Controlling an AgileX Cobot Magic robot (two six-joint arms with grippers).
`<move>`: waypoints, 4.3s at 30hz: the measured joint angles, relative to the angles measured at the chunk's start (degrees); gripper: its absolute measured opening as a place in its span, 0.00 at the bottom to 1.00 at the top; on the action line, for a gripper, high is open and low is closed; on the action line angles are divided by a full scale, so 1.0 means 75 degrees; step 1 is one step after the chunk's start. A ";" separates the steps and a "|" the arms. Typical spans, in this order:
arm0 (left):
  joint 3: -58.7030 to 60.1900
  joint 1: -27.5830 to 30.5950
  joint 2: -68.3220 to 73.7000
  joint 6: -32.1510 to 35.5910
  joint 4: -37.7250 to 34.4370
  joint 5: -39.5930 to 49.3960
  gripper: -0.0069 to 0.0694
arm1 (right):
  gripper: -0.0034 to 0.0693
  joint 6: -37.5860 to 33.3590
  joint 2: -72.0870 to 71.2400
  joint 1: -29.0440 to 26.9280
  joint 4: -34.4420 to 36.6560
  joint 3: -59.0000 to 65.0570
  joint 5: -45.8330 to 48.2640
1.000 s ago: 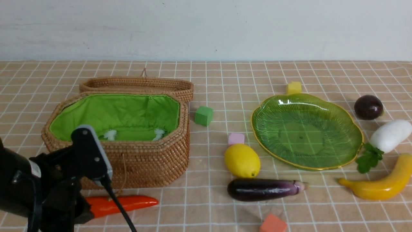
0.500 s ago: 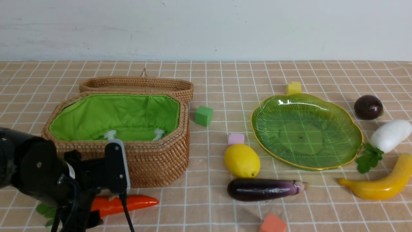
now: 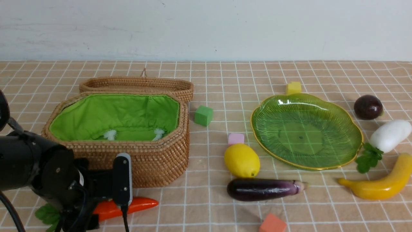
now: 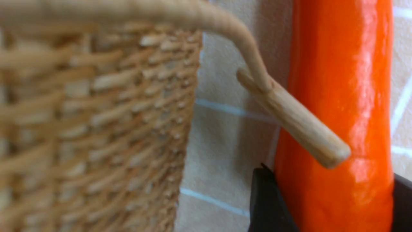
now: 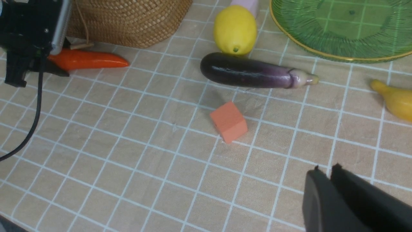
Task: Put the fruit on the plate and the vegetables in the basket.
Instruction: Use the left arm to grab a carrot and put it into the left basket, then grab an eggplant with your right arm and place it in the basket on the left, then use the right arm to grab a lemon and put it into the right plate
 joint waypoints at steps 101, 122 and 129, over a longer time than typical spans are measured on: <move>0.1030 0.0000 -0.9579 -0.5381 -0.4010 0.1826 0.07 | 0.63 -0.3564 0.9793 0.3610 -0.1965 -0.5574 -0.1665; 0.1030 0.0000 -0.9579 -0.5381 -0.4010 0.0634 0.07 | 0.96 -0.3708 1.2955 0.5085 -0.1457 -1.0296 -0.3332; 0.1030 0.0000 -0.9579 -0.5381 -0.4010 0.0642 0.07 | 0.80 -0.0895 1.1472 0.4774 -0.3301 -1.0432 -0.0518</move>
